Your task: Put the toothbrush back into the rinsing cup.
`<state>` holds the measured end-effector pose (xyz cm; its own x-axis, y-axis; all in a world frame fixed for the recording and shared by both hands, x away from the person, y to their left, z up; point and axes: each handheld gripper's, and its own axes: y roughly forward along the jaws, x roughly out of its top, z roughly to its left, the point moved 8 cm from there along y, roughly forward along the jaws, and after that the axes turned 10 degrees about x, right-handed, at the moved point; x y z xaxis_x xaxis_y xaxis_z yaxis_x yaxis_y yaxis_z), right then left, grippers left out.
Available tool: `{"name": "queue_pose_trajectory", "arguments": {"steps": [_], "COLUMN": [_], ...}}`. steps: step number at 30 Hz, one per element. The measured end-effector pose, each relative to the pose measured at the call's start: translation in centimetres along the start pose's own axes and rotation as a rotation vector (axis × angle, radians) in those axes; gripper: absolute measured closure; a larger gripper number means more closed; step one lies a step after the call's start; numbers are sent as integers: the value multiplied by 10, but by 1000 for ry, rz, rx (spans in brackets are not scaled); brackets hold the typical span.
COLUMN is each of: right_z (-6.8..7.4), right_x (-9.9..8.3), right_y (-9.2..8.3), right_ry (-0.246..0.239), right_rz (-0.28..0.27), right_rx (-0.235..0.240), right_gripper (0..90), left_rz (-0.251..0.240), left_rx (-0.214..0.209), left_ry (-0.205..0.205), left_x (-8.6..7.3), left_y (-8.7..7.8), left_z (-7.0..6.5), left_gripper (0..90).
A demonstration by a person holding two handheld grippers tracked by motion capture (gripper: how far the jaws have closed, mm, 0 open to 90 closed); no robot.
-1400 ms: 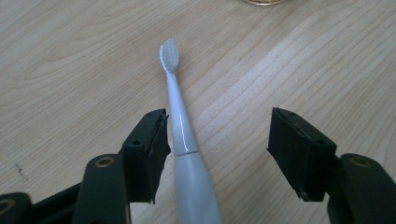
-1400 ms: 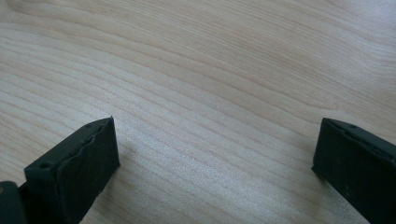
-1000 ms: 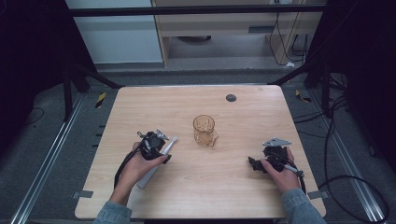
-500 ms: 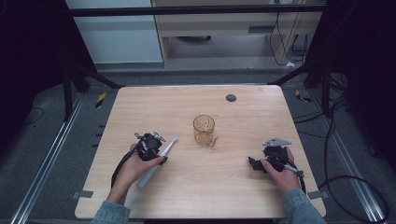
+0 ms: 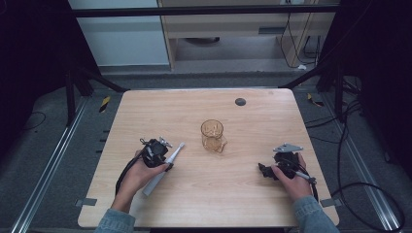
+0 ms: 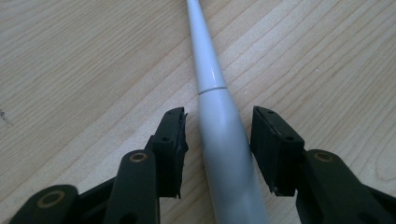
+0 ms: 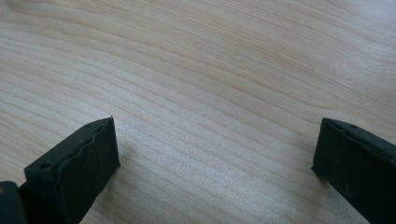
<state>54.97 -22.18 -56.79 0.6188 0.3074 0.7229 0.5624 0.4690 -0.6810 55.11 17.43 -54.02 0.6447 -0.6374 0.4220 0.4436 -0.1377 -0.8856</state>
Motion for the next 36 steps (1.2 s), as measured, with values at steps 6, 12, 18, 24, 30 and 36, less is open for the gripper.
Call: {"name": "queue_pose_trajectory", "arguments": {"steps": [6, 12, 18, 24, 30, 36], "right_z": [0, 0, 0, 0, 0, 0], "right_x": [0, 0, 0, 0, 0, 0], "right_y": [0, 0, 0, 0, 0, 0], "right_ry": [0, -1, 0, -1, -1, 0], "right_rz": [0, 0, 0, 0, 0, 0], "right_rx": [1, 1, 1, 1, 1, 1], "right_gripper": [3, 3, 3, 3, 3, 3], "left_rz": [11, 6, 7, -40, -102, -164], "left_rx": [-12, -13, -1, 42, 66, 91], "left_ry": [-1, -1, 11, -4, -33, -46], "left_x": [-2, -1, -2, 3, 9, 15], "left_y": [3, 3, 3, -7, -20, -38], "left_z": [-1, -2, 0, 8, 14, 21], "left_gripper": [587, 628, 666, 670, 673, 674]}}
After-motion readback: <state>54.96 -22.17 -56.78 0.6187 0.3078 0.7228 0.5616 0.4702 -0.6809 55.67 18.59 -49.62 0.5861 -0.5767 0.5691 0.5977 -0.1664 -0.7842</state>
